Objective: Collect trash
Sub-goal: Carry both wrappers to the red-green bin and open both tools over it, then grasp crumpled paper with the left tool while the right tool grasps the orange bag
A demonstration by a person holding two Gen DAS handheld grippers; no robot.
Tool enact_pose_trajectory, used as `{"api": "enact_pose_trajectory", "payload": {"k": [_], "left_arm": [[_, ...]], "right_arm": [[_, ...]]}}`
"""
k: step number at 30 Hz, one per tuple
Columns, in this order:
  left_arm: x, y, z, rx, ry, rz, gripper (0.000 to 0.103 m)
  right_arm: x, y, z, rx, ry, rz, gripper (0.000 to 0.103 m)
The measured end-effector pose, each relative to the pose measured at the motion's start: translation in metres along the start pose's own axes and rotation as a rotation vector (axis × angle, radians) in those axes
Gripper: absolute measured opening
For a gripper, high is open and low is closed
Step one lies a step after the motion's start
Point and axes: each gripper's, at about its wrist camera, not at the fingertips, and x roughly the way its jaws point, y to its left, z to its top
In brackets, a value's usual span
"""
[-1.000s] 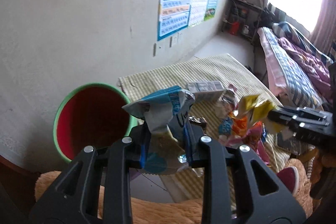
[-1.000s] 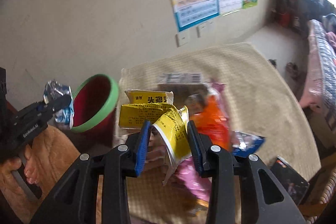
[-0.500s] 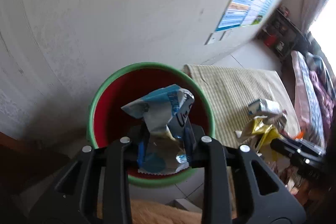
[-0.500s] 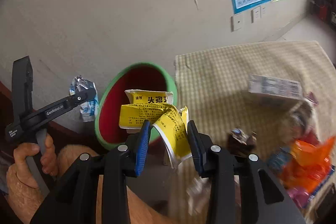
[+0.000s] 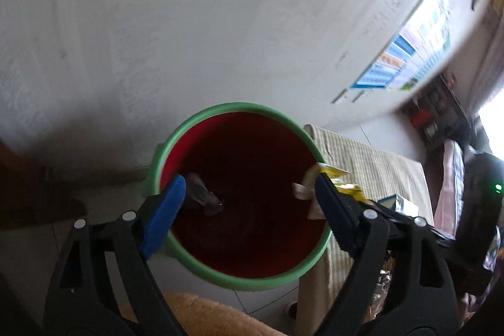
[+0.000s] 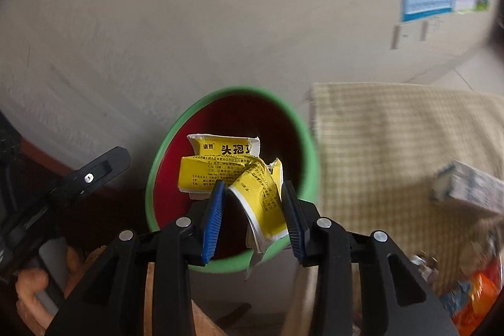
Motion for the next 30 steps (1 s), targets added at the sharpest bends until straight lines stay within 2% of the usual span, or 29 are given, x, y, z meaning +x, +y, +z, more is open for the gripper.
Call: {"api": "enact_pose_trajectory", "payload": {"k": [4, 10, 11, 13, 15, 20, 24, 27, 30], "left_arm": [[-0.005, 0.002, -0.001, -0.009, -0.029, 0.021, 0.082], [0.001, 0.002, -0.001, -0.016, -0.017, 0.036, 0.082], [0.003, 0.001, -0.001, -0.018, -0.013, 0.037, 0.082], [0.005, 0.002, 0.000, -0.022, -0.009, 0.038, 0.082], [0.009, 0.001, 0.000, -0.021, -0.002, 0.042, 0.082], [0.012, -0.003, 0.001, -0.003, 0.005, 0.058, 0.082], [0.014, -0.008, 0.001, 0.023, 0.009, 0.077, 0.082], [0.013, -0.016, 0.001, 0.061, 0.005, 0.102, 0.082], [0.009, -0.028, 0.000, 0.113, -0.010, 0.129, 0.082]], "right_arm": [[0.034, 0.011, 0.005, -0.027, 0.069, 0.002, 0.036], [0.074, 0.019, 0.008, -0.033, 0.134, -0.007, 0.039], [0.077, 0.019, 0.009, -0.031, 0.131, -0.015, 0.047], [0.075, 0.023, 0.006, -0.026, 0.113, -0.022, 0.055], [0.072, 0.024, 0.004, -0.024, 0.093, -0.033, 0.056], [0.029, 0.019, -0.011, -0.030, 0.003, -0.047, 0.056], [-0.021, 0.002, -0.035, -0.008, -0.069, -0.068, 0.057], [-0.061, -0.015, -0.059, 0.011, -0.123, -0.119, 0.061], [-0.097, -0.037, -0.088, 0.044, -0.171, -0.213, 0.065]]}}
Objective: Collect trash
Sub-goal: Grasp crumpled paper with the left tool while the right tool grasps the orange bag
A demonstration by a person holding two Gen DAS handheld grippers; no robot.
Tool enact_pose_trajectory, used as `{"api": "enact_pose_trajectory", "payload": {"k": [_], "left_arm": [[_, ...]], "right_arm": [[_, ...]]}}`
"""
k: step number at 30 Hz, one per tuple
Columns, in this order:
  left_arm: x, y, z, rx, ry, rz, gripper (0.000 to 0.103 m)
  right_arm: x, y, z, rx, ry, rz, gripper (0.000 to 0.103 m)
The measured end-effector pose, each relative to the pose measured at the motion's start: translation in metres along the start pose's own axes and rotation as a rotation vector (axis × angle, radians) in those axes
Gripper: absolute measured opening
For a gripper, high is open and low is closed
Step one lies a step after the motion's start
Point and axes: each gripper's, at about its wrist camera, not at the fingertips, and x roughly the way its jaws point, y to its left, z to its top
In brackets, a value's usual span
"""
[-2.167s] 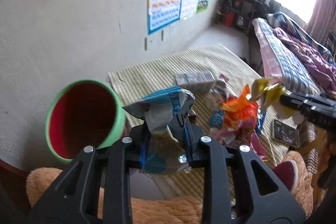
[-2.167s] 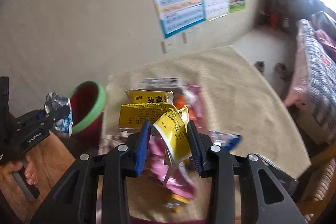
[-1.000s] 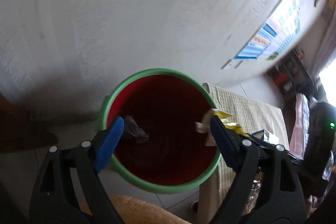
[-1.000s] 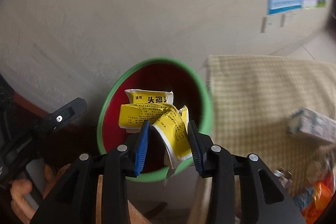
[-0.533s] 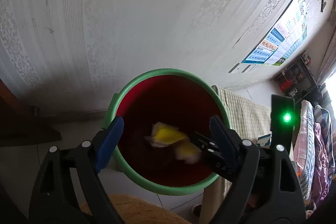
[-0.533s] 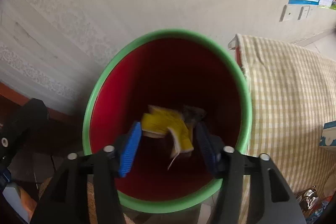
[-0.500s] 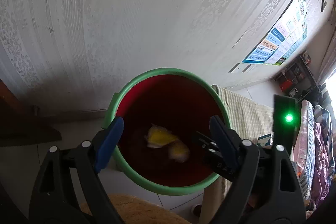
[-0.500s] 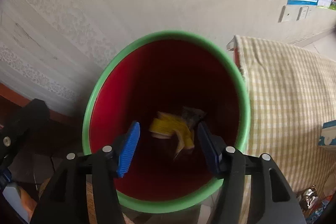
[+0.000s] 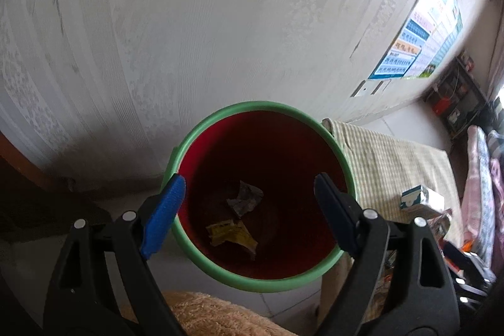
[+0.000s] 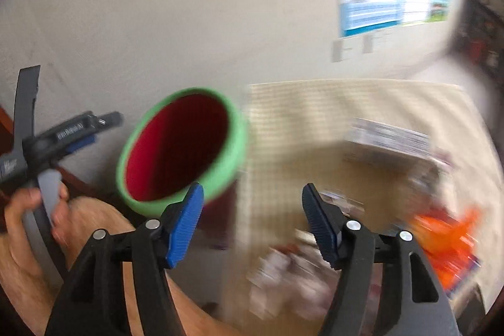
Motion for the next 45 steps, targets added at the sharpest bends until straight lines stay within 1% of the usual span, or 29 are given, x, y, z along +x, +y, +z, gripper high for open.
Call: {"api": "enact_pose_trajectory", "payload": {"k": [2, 4, 6, 8, 9, 11, 12, 13, 14, 16, 17, 19, 21, 22, 24, 25, 27, 28, 29, 31, 32, 36, 42, 44, 45], "left_arm": [[-0.008, -0.012, -0.001, 0.052, -0.022, 0.020, 0.082], [-0.014, -0.023, -0.004, 0.076, -0.025, 0.003, 0.082], [-0.020, -0.042, -0.016, 0.096, 0.002, -0.065, 0.082], [-0.021, -0.070, -0.037, 0.151, 0.050, -0.136, 0.082], [-0.020, -0.084, -0.049, 0.187, 0.081, -0.169, 0.082], [-0.014, -0.122, -0.082, 0.303, 0.168, -0.242, 0.082], [-0.013, -0.134, -0.094, 0.345, 0.187, -0.259, 0.082], [-0.009, -0.153, -0.112, 0.412, 0.212, -0.266, 0.082], [-0.005, -0.166, -0.123, 0.459, 0.236, -0.266, 0.082], [-0.001, -0.187, -0.137, 0.520, 0.267, -0.291, 0.082], [0.002, -0.194, -0.140, 0.535, 0.273, -0.298, 0.082], [0.012, -0.208, -0.144, 0.559, 0.290, -0.290, 0.082], [0.023, -0.217, -0.146, 0.557, 0.315, -0.273, 0.081], [0.032, -0.219, -0.147, 0.545, 0.341, -0.264, 0.081], [0.044, -0.219, -0.150, 0.526, 0.375, -0.242, 0.078], [0.047, -0.217, -0.152, 0.519, 0.381, -0.231, 0.077], [0.050, -0.216, -0.153, 0.517, 0.370, -0.227, 0.076], [0.051, -0.215, -0.152, 0.515, 0.369, -0.233, 0.073], [0.049, -0.215, -0.152, 0.512, 0.372, -0.237, 0.066], [0.048, -0.212, -0.153, 0.502, 0.376, -0.239, 0.061], [0.048, -0.210, -0.152, 0.497, 0.377, -0.244, 0.055], [0.044, -0.211, -0.153, 0.499, 0.366, -0.264, 0.044], [0.020, -0.198, -0.149, 0.465, 0.293, -0.318, 0.042], [0.015, -0.196, -0.148, 0.464, 0.282, -0.328, 0.042], [0.014, -0.197, -0.147, 0.464, 0.283, -0.333, 0.042]], "right_arm": [[-0.022, -0.027, -0.016, 0.051, -0.028, -0.079, 0.066], [-0.038, -0.052, -0.029, 0.110, -0.044, -0.136, 0.066], [-0.052, -0.075, -0.040, 0.165, -0.057, -0.171, 0.066], [-0.061, -0.098, -0.050, 0.230, -0.067, -0.197, 0.066], [-0.065, -0.106, -0.053, 0.254, -0.072, -0.199, 0.066], [-0.072, -0.120, -0.058, 0.307, -0.090, -0.192, 0.066], [-0.077, -0.124, -0.061, 0.317, -0.095, -0.189, 0.066], [-0.080, -0.128, -0.062, 0.325, -0.099, -0.186, 0.066], [-0.083, -0.133, -0.061, 0.330, -0.102, -0.183, 0.066], [-0.084, -0.139, -0.065, 0.345, -0.106, -0.178, 0.066], [-0.084, -0.143, -0.068, 0.358, -0.105, -0.175, 0.066], [-0.086, -0.150, -0.073, 0.385, -0.102, -0.171, 0.066], [-0.091, -0.159, -0.080, 0.410, -0.101, -0.161, 0.066], [-0.091, -0.161, -0.082, 0.419, -0.101, -0.157, 0.066], [-0.091, -0.164, -0.084, 0.428, -0.102, -0.154, 0.066], [-0.092, -0.165, -0.085, 0.430, -0.101, -0.151, 0.066], [-0.090, -0.168, -0.086, 0.435, -0.099, -0.149, 0.066], [-0.088, -0.169, -0.088, 0.440, -0.094, -0.147, 0.066], [-0.086, -0.171, -0.089, 0.445, -0.090, -0.144, 0.066], [-0.081, -0.173, -0.092, 0.455, -0.072, -0.136, 0.066], [-0.079, -0.173, -0.093, 0.455, -0.066, -0.133, 0.066], [-0.074, -0.174, -0.095, 0.463, -0.056, -0.118, 0.066], [-0.074, -0.179, -0.092, 0.470, -0.064, -0.098, 0.066], [-0.070, -0.183, -0.087, 0.467, -0.060, -0.086, 0.067], [-0.066, -0.184, -0.083, 0.459, -0.044, -0.077, 0.067]]}}
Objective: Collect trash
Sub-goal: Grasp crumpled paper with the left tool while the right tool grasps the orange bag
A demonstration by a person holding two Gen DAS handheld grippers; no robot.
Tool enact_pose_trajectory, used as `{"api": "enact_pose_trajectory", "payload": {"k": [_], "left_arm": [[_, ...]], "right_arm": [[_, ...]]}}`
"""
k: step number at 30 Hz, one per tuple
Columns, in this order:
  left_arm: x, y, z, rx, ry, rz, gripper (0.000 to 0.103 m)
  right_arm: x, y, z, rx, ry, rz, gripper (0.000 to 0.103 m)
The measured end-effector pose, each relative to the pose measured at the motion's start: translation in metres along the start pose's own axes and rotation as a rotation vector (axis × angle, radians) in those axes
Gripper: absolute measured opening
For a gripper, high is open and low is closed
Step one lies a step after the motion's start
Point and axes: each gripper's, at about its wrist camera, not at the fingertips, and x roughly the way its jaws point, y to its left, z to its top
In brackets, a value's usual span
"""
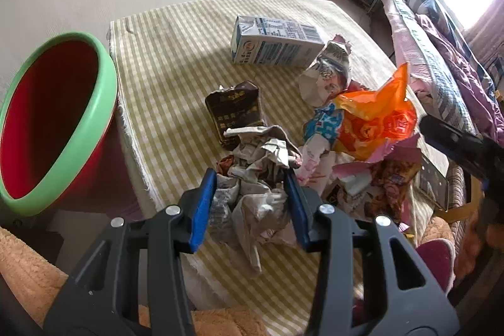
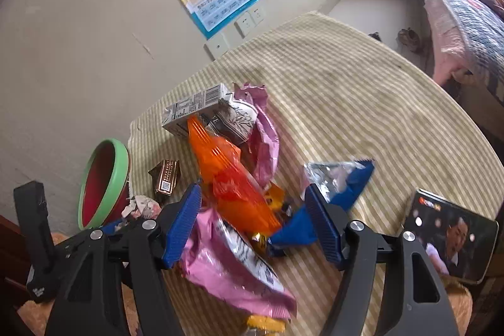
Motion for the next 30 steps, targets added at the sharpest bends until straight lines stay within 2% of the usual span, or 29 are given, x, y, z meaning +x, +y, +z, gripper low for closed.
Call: {"api": "enact_pose_trajectory", "payload": {"k": [6, 7, 8, 9, 15, 24, 30], "left_arm": [[0.000, -0.005, -0.001, 0.030, -0.026, 0.014, 0.042], [0.000, -0.006, -0.001, 0.033, -0.025, 0.016, 0.042], [0.001, -0.006, -0.001, 0.034, -0.023, 0.017, 0.042], [0.001, -0.006, -0.001, 0.032, -0.023, 0.018, 0.042], [0.000, -0.003, 0.000, 0.010, -0.036, 0.018, 0.042], [-0.011, -0.004, 0.000, 0.022, -0.085, 0.008, 0.042], [-0.042, -0.009, 0.005, 0.057, -0.180, 0.026, 0.042]], "right_arm": [[0.030, 0.004, 0.012, -0.032, 0.072, 0.018, 0.070], [0.034, 0.003, 0.012, -0.029, 0.078, 0.034, 0.066], [0.036, 0.003, 0.013, -0.027, 0.082, 0.043, 0.050], [0.037, 0.004, 0.013, -0.027, 0.088, 0.045, 0.040], [0.013, 0.013, 0.015, -0.043, 0.026, 0.067, 0.019], [-0.042, 0.043, 0.023, -0.068, -0.123, 0.100, 0.017], [-0.050, 0.074, 0.022, -0.127, -0.136, 0.112, 0.018]]}}
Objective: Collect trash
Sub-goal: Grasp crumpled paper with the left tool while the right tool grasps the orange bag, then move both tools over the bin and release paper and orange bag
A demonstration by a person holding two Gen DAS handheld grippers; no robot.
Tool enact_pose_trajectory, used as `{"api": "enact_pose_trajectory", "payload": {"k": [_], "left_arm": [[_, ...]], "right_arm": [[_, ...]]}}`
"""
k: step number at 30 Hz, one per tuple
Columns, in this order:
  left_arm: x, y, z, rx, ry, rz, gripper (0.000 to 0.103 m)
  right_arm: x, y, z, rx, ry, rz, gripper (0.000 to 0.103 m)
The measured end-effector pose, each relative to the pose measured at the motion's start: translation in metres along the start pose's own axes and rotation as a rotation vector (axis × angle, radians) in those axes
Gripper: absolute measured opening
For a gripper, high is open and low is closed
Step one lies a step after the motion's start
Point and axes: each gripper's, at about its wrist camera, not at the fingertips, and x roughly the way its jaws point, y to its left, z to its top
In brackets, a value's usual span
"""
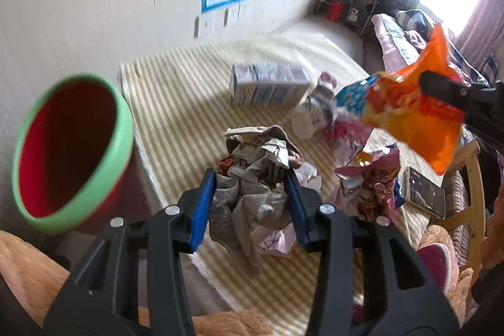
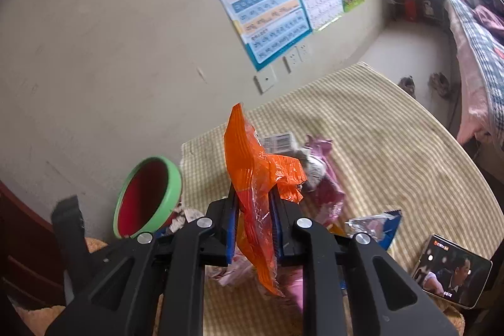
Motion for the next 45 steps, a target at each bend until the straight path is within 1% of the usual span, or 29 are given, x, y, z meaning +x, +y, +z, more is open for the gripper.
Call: {"api": "enact_pose_trajectory", "payload": {"k": [4, 10, 13, 17, 23, 34, 38, 41, 45], "left_arm": [[-0.020, 0.011, 0.010, -0.020, -0.053, 0.018, 0.042], [-0.036, 0.046, 0.023, -0.094, -0.089, 0.057, 0.042], [-0.041, 0.060, 0.023, -0.124, -0.088, 0.071, 0.042], [-0.042, 0.079, 0.021, -0.144, -0.067, 0.094, 0.042], [-0.047, 0.098, 0.022, -0.170, -0.071, 0.111, 0.042], [-0.057, 0.123, 0.023, -0.202, -0.089, 0.142, 0.042], [-0.061, 0.136, 0.027, -0.215, -0.100, 0.179, 0.042], [-0.069, 0.154, 0.030, -0.247, -0.113, 0.225, 0.042], [-0.077, 0.183, 0.035, -0.294, -0.121, 0.295, 0.042]], "right_arm": [[0.008, 0.018, 0.000, -0.032, 0.020, 0.017, 0.018], [0.027, 0.046, -0.005, -0.087, 0.066, 0.040, 0.018], [0.038, 0.060, -0.008, -0.107, 0.092, 0.052, 0.018], [0.051, 0.078, -0.013, -0.138, 0.123, 0.062, 0.018], [0.069, 0.103, -0.019, -0.181, 0.164, 0.082, 0.018], [0.093, 0.127, -0.024, -0.227, 0.206, 0.108, 0.018], [0.102, 0.136, -0.020, -0.238, 0.204, 0.127, 0.018], [0.107, 0.146, -0.018, -0.251, 0.199, 0.148, 0.018], [0.120, 0.163, -0.009, -0.262, 0.192, 0.203, 0.018]]}}
